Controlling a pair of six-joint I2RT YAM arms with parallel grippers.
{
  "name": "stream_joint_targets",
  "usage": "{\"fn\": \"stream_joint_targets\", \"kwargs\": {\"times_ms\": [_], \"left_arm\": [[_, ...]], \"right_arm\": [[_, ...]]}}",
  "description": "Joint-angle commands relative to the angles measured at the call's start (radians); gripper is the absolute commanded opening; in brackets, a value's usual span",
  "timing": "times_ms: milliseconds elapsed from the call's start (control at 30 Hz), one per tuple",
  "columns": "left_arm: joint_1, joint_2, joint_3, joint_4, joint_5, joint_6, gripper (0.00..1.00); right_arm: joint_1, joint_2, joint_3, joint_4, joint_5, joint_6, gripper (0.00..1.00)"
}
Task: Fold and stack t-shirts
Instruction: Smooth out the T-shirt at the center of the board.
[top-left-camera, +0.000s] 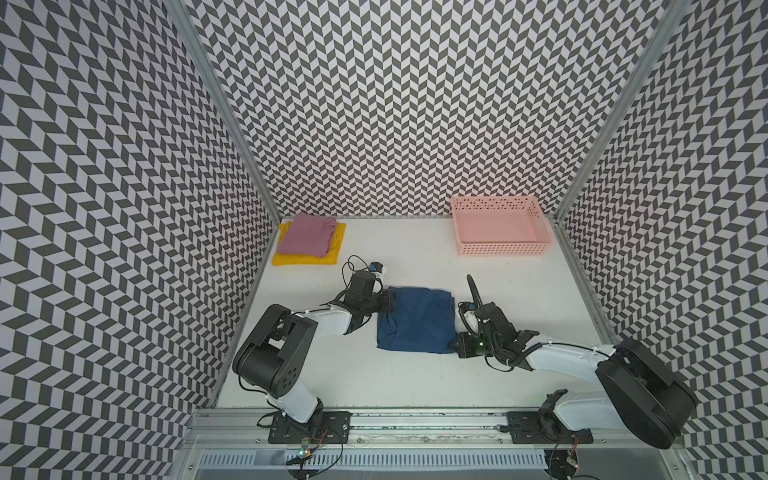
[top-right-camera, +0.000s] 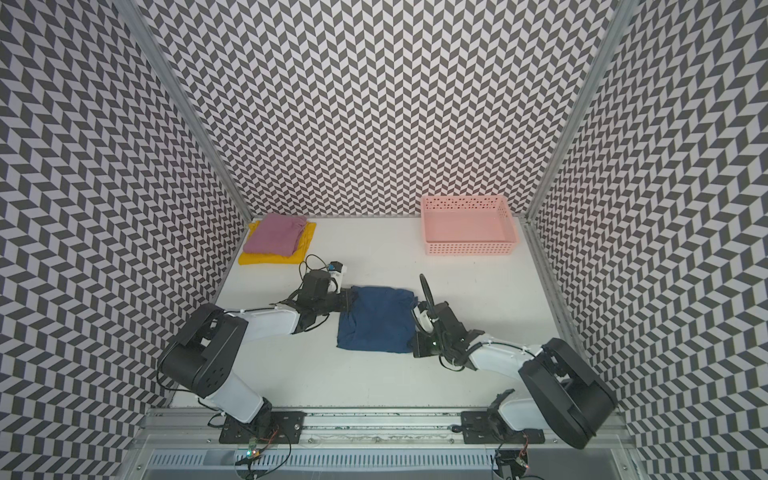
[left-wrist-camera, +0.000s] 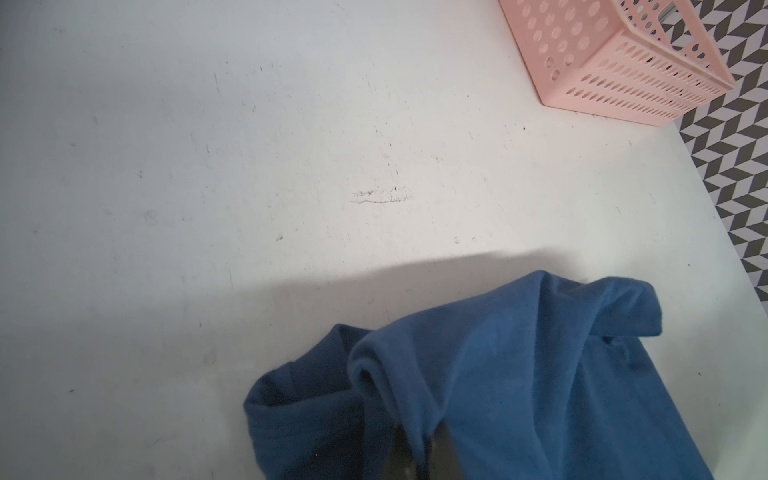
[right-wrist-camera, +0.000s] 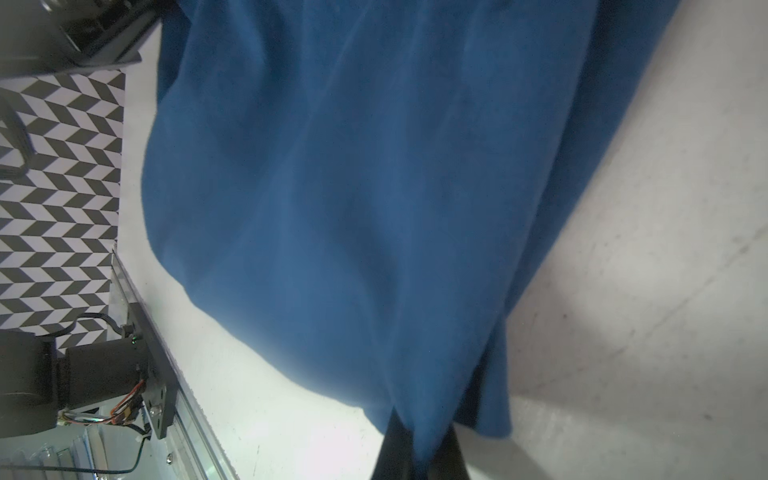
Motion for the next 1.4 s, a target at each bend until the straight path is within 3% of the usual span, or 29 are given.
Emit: {"fn": "stream_joint_targets", "kwargs": {"times_ms": [0, 300, 800, 833, 900, 967, 1000, 1067, 1100, 1267, 1367], "left_arm": [[0.002, 0.01, 0.021, 0.007, -0.011, 0.022, 0.0], [0.009, 0.031, 0.031, 0.0, -0.011, 0.037, 0.0], [0.029, 0.017, 0.033, -0.014, -0.039, 0.053, 0.0], [0.032, 0.016, 0.035, -0.013, -0.04, 0.048, 0.02], [0.031, 0.013, 0.036, -0.011, -0.041, 0.036, 0.4], [0.031, -0.002, 0.035, -0.01, -0.038, 0.025, 0.63], [0.031, -0.012, 0.035, -0.013, -0.037, 0.02, 0.69], [0.031, -0.05, 0.029, -0.019, -0.039, 0.008, 0.75], [0.03, -0.078, 0.023, -0.022, -0.037, -0.001, 0.77], [0.003, -0.222, -0.036, -0.088, -0.039, -0.034, 0.78], [-0.032, -0.292, -0.094, -0.126, -0.029, -0.055, 0.77]], "right_arm": [[0.005, -0.024, 0.013, -0.053, 0.038, -0.02, 0.0], [0.004, -0.141, -0.024, -0.169, 0.109, -0.025, 0.0], [0.006, -0.17, -0.067, -0.195, 0.086, 0.031, 0.0], [0.007, -0.166, -0.06, -0.199, 0.095, 0.029, 0.04], [0.007, -0.174, -0.047, -0.202, 0.112, 0.022, 0.13], [0.006, -0.201, -0.029, -0.211, 0.133, 0.021, 0.34], [0.007, -0.221, -0.018, -0.216, 0.14, 0.021, 0.44], [0.006, -0.263, 0.008, -0.234, 0.167, 0.021, 0.63], [0.006, -0.286, 0.023, -0.245, 0.18, 0.02, 0.67], [0.005, -0.356, 0.067, -0.222, 0.254, 0.007, 0.69], [0.001, -0.31, 0.086, -0.147, 0.29, -0.009, 0.69]]}}
